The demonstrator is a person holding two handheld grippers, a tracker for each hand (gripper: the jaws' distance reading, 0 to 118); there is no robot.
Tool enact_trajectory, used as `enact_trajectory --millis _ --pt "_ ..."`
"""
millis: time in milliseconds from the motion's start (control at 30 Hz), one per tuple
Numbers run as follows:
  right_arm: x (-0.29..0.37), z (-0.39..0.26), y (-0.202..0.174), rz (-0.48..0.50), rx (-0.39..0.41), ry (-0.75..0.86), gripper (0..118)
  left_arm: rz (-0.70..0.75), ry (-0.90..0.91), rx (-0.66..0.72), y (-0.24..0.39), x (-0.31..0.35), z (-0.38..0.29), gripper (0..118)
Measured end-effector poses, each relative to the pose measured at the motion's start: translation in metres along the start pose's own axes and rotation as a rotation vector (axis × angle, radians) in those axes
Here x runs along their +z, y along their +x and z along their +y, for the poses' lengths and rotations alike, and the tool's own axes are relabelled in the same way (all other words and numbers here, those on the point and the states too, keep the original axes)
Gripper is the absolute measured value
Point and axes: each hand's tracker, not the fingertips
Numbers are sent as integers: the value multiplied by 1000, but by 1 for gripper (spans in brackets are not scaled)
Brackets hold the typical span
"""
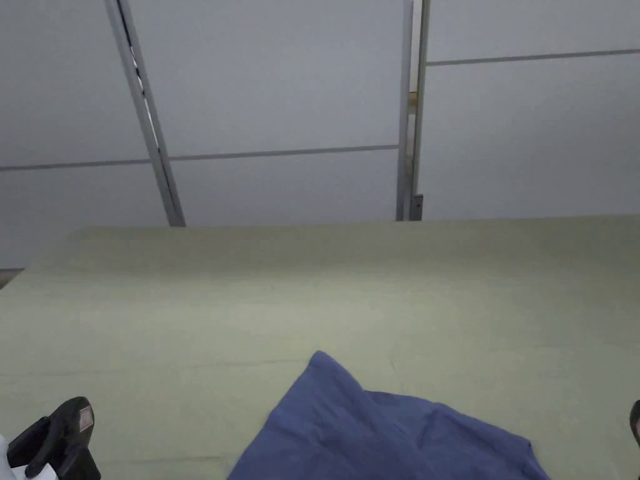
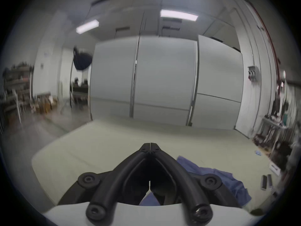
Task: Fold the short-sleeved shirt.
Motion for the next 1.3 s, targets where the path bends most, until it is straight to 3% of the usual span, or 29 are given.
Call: enact_trajectory --millis 67,200,233,267,300,333,367,433,467,533,567,633,667,700,733,767,933,1000,1033,1067,1100,1133,1167,1233,1300 --pt "1 2 -1 -1 0 -6 2 -26 -57 -28 -4 -10 -8 0" --pt "4 7 -2 -2 20 4 2 -185 -325 101 -11 -57 -41 2" --pt "3 5 0 -4 19 -3 2 -171 -399 118 -12 -77 -62 34" --pt "3 2 3 -6 8 -17 2 -155 -501 124 -13 -102 -87 108" --pt "4 0 5 -7 -5 -33 2 -115 -650 111 -12 -125 -113 118" --pt "6 -3 7 -10 -13 -51 2 -153 -712 93 -23 -145 -139 118" --pt "8 -6 10 -17 -13 -62 2 -57 -870 76 -30 -160 -161 118" --pt "12 -13 17 -34 -11 -93 2 10 -897 68 -34 -179 -191 117" --pt "13 -18 22 -52 -7 -116 2 28 -910 78 -17 -156 -199 114" --pt "14 -28 30 -82 -1 -168 2 22 -912 120 -8 -152 -206 98" --pt "12 -34 34 -94 -2 -198 2 24 -917 131 -3 -152 -209 79" --pt "4 -48 41 -88 13 -275 5 149 -933 46 -1 -165 -215 61" --pt "-7 -58 44 -73 36 -367 27 154 -915 13 3 -163 -213 43" --pt "-21 -70 47 -60 69 -480 60 141 -911 -3 7 -161 -209 10" --pt "-36 -84 52 -36 101 -590 101 131 -902 1 7 -159 -203 3" --pt "-52 -101 58 -40 121 -709 118 59 -867 49 7 -152 -198 3" --pt "-101 -175 80 -88 164 -1026 115 17 -851 74 5 -126 -183 3" --pt "-114 -201 82 -80 104 -1210 113 17 -857 69 10 -122 -182 3" --pt "-112 -198 83 -86 -20 -1137 111 14 -859 63 10 -119 -184 3" --pt "-111 -186 83 -139 -30 -1084 108 4 -871 57 12 -117 -186 3" --pt "-105 -173 79 -153 -40 -1048 87 6 -868 54 12 -113 -184 3" --pt "-96 -162 76 -146 -73 -966 31 -5 -853 67 10 -109 -183 3" --pt "-83 -147 72 -86 -144 -877 3 -17 -818 100 10 -101 -178 3" --pt "-61 -127 67 -68 -222 -768 3 -38 -762 172 9 -85 -164 3" --pt "-40 -103 72 -45 -398 -632 3 -59 -645 244 6 -59 -138 3"
